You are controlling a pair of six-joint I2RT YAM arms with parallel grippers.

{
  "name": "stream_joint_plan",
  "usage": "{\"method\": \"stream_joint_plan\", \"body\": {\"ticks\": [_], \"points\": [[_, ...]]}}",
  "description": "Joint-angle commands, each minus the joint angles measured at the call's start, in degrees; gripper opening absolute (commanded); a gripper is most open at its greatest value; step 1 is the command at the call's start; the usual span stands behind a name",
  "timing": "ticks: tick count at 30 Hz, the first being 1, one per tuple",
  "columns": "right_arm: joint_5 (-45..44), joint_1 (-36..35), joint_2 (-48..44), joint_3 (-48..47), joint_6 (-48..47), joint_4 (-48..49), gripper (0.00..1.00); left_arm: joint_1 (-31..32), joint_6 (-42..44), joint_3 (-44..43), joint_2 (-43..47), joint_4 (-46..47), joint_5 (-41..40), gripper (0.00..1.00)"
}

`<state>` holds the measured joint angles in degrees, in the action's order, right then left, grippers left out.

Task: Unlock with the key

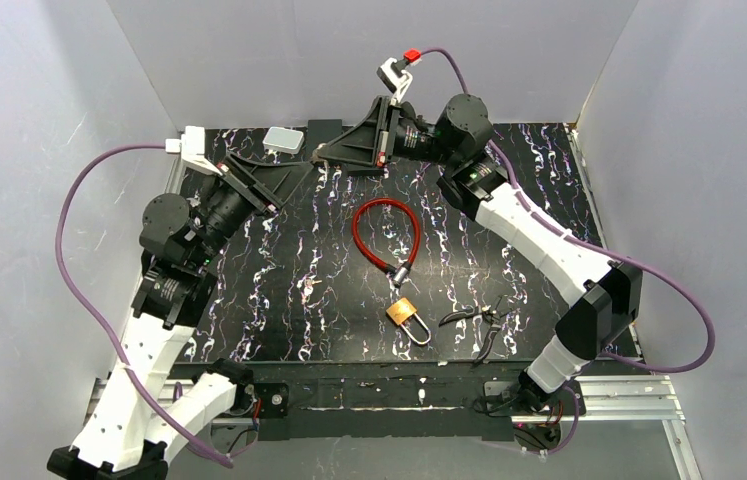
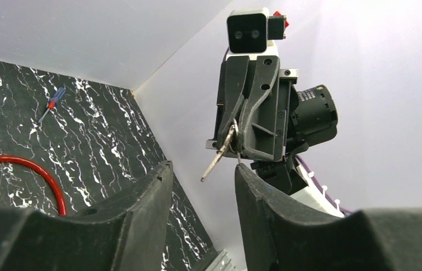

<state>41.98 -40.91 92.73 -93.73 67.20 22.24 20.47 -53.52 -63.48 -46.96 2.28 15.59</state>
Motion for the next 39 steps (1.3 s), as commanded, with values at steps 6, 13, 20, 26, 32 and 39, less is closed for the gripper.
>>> {"method": "stream_joint_plan", "body": {"ticks": [6, 13, 20, 26, 32, 39], "points": [[0.9, -0.1, -2.9, 0.2, 0.4, 1.7, 0.01, -0.2, 3.1, -2.3, -1.7, 4.5, 3.1, 0.2], [2.3, 0.0, -2.8, 0.7, 0.2, 1.0, 0.01, -0.3, 4.0, -2.4, -1.5, 5.4, 4.2, 0.0], [2.9, 3.4, -4.5, 1.6, -6.8, -7.2, 0.63, -0.3, 8.0, -6.3, -0.5, -7.1, 5.8, 0.0], [-4.5, 5.2, -11.2, 9.8, -12.9, -6.2, 0.72, -0.2, 17.0, -16.4, -0.8, -33.1, 5.7, 0.0], [2.6, 5.1, -8.1, 12.2, -3.7, 14.6, 0.73, -0.2, 21.9, -25.1, -4.7, -47.1, 15.2, 0.0], [11.9, 0.5, -0.4, 5.3, 7.4, 25.7, 0.64, -0.2, 22.6, -29.3, -8.5, -50.5, 20.0, 0.0]]}}
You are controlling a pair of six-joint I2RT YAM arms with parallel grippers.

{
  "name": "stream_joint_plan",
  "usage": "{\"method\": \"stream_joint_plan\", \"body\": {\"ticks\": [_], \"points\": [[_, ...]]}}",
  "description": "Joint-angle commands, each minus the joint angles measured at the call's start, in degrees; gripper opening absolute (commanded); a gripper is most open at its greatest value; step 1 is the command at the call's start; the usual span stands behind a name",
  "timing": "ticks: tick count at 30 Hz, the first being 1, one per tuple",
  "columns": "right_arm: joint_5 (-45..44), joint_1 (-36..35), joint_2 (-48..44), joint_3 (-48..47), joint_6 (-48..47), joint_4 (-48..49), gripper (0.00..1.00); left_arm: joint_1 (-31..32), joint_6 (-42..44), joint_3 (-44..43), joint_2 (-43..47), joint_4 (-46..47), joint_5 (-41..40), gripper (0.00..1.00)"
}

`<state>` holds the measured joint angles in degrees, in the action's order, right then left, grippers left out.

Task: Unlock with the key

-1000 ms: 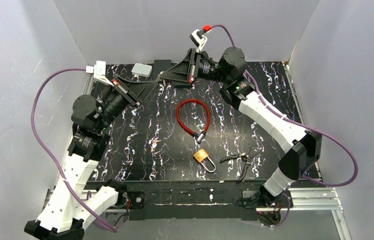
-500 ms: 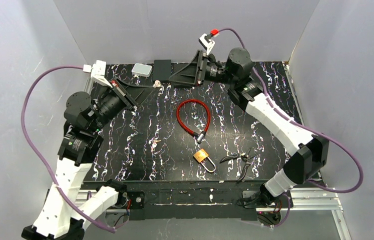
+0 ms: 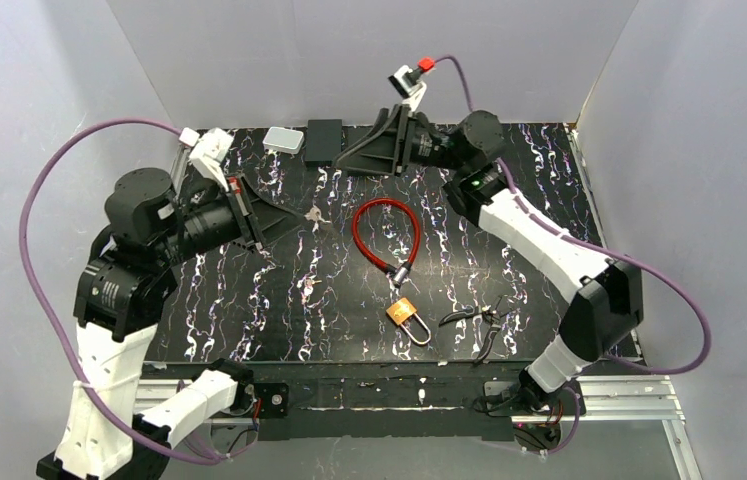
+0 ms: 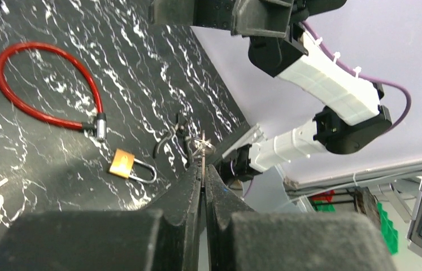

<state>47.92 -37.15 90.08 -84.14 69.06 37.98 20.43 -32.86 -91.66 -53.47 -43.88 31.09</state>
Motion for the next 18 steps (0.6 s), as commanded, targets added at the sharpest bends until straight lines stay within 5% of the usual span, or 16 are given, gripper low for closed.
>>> {"method": "stream_joint_plan", "body": {"ticks": [1, 18], "points": [[6.4, -4.1, 2.8, -5.0, 5.3, 9.4, 0.6, -0.2, 1.3, -1.1, -2.2, -3.9, 4.4, 0.0], [8.7, -5.7, 2.0, -5.1, -0.9, -1.9, 0.4, -0.2, -2.6, -1.1, -3.2, 3.2, 4.2, 0.0]]}}
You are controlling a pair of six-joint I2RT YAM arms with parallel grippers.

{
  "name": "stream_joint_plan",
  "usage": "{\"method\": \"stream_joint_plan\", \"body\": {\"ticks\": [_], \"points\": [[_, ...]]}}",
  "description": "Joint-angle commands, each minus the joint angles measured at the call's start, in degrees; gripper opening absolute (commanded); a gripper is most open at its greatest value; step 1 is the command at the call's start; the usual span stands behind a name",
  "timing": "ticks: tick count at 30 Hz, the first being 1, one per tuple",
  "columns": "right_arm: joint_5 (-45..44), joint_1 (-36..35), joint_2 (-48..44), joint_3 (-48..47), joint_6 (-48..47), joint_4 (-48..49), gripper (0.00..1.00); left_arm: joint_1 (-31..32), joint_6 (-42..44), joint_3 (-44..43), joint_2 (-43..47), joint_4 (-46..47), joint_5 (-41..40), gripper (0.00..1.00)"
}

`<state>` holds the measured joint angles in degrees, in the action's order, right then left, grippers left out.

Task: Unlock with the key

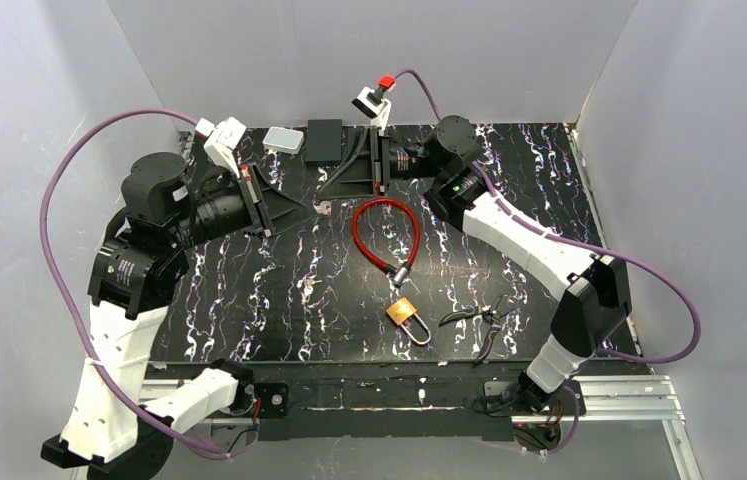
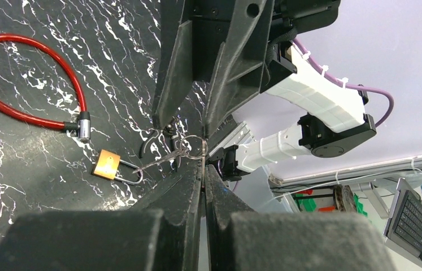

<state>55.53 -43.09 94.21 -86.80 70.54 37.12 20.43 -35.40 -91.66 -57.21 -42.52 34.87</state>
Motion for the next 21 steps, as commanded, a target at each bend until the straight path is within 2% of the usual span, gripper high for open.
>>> {"method": "stream_joint_plan", "body": {"ticks": [1, 10, 18, 21], "points": [[1.2, 0.2, -2.1, -2.4, -2.4, -1.0, 0.4, -0.2, 0.0, -1.1, 0.7, 1.8, 0.1, 0.0], [1.9, 0.2, -2.8, -1.5, -2.0, -0.5, 0.43, -0.2, -0.3, 0.9, 2.5, 1.8, -2.7, 0.0], [3.0, 0.2, -2.7, -1.8, 0.1, 1.9, 0.41, -0.2, -2.0, 2.8, 3.6, 4.2, -3.9, 0.0], [3.1, 0.2, -2.6, -2.0, 0.6, 2.4, 0.47, -0.2, -2.3, 3.3, 3.5, 5.0, -3.8, 0.0]]}}
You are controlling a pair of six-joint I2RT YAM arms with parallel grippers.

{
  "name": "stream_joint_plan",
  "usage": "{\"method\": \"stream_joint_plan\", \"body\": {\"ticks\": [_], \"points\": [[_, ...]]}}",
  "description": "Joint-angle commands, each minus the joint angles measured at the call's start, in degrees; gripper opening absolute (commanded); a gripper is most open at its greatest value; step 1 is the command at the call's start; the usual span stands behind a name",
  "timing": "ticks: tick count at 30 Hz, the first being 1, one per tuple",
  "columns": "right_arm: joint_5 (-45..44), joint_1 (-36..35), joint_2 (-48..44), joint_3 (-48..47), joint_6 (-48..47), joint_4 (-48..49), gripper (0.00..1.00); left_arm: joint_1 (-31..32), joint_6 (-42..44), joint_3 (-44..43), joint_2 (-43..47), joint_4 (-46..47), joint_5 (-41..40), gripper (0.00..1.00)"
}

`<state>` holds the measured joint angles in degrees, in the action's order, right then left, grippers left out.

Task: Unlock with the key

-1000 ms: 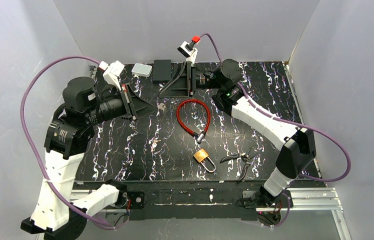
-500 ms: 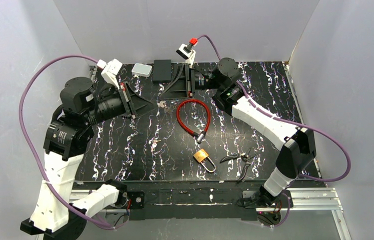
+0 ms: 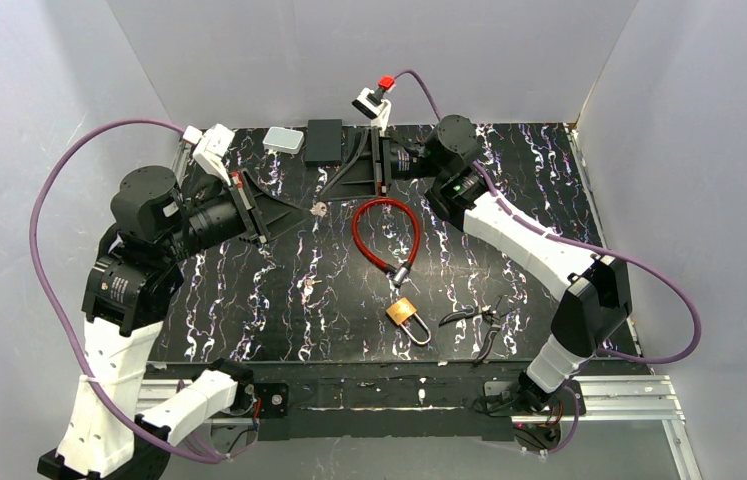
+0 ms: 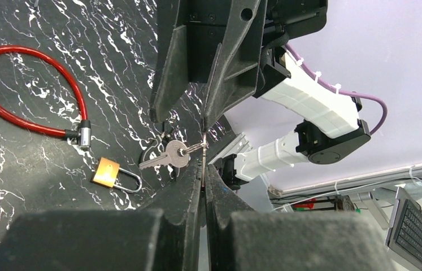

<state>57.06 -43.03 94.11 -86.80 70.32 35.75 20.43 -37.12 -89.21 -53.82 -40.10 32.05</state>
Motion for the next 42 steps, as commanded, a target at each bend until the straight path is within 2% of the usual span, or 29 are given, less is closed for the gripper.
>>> {"method": "stream_joint_plan", "body": {"ticks": [1, 6, 13, 16, 26, 34, 42], "points": [[1.4, 0.1, -2.6, -2.1, 0.9, 3.9, 0.48, -0.2, -0.6, 0.9, 0.2, 2.8, -0.9, 0.0], [0.9, 0.2, -2.4, -2.1, 1.9, 4.3, 0.51, -0.2, -1.0, 2.4, 1.1, 3.4, -0.9, 0.0], [1.2, 0.1, -2.4, -1.6, 2.3, 4.5, 0.38, -0.2, -1.6, 4.4, 2.7, 4.6, -2.6, 0.0], [1.6, 0.1, -2.2, -1.8, 2.4, 4.6, 0.36, -0.2, -2.4, 5.2, 2.8, 5.9, -2.9, 0.0], [2.7, -0.4, -1.1, -3.5, 1.0, 1.4, 0.42, -0.2, -3.1, 5.7, 2.3, 8.2, -3.7, 0.0], [2.8, -0.6, -0.9, -4.1, 0.7, 1.1, 0.42, -0.2, -3.3, 6.5, 1.4, 9.0, -3.1, 0.0], [2.7, -0.6, -1.6, -4.3, -2.0, -2.3, 0.27, -0.2, -3.2, 7.4, 1.7, 9.1, -3.6, 0.0]]}}
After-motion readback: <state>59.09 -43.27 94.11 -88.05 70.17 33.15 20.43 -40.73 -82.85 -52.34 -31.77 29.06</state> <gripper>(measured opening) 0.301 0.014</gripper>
